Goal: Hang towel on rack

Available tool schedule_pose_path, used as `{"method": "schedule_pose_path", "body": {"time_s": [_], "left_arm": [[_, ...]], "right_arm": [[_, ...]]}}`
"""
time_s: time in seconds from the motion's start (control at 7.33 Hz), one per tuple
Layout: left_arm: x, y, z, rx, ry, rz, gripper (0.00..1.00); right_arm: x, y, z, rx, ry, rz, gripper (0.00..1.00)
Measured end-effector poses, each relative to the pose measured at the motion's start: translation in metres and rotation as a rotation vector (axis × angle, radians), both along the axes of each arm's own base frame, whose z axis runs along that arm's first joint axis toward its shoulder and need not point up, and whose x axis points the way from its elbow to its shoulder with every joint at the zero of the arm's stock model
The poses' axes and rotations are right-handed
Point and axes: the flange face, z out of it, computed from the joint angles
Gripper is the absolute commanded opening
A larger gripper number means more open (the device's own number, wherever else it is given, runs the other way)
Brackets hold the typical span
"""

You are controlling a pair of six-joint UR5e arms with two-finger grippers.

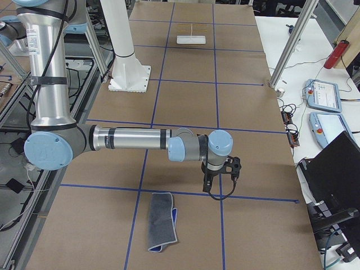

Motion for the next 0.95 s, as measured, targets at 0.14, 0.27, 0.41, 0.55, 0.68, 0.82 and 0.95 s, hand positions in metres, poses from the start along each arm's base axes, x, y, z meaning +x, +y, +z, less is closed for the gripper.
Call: {"method": "schedule_pose_path", "body": {"time_s": [0.14, 0.27, 0.41, 0.55, 0.68, 0.82, 0.95], "left_arm": [[0.0, 0.0, 0.0, 0.0, 0.001, 0.0, 0.99], [0.0, 0.0, 0.0, 0.002, 0.001, 0.001, 0.99], [0.0, 0.0, -0.001, 0.004, 0.001, 0.002, 0.99], [0.0, 0.0, -0.001, 0.006, 0.001, 0.004, 0.99], [0.0, 0.0, -0.001, 0.008, 0.001, 0.005, 0.99], [0.0, 0.0, -0.001, 0.009, 0.0, 0.006, 0.99], [0.0, 0.0, -0.002, 0.012, 0.0, 0.007, 0.99]], "right_arm": [[-0.005, 0.017, 0.022, 0.022, 0.001, -0.018, 1.0], [-0.013, 0.041, 0.044, 0.043, -0.001, -0.039, 1.0], [-0.019, 0.059, 0.059, 0.048, -0.005, -0.055, 1.0], [-0.026, 0.071, 0.07, 0.037, -0.008, -0.071, 1.0], [-0.034, 0.078, 0.08, 0.015, -0.009, -0.088, 1.0], [-0.045, 0.084, 0.086, -0.006, -0.007, -0.109, 1.0], [-0.056, 0.089, 0.09, -0.02, -0.002, -0.134, 1.0]]}}
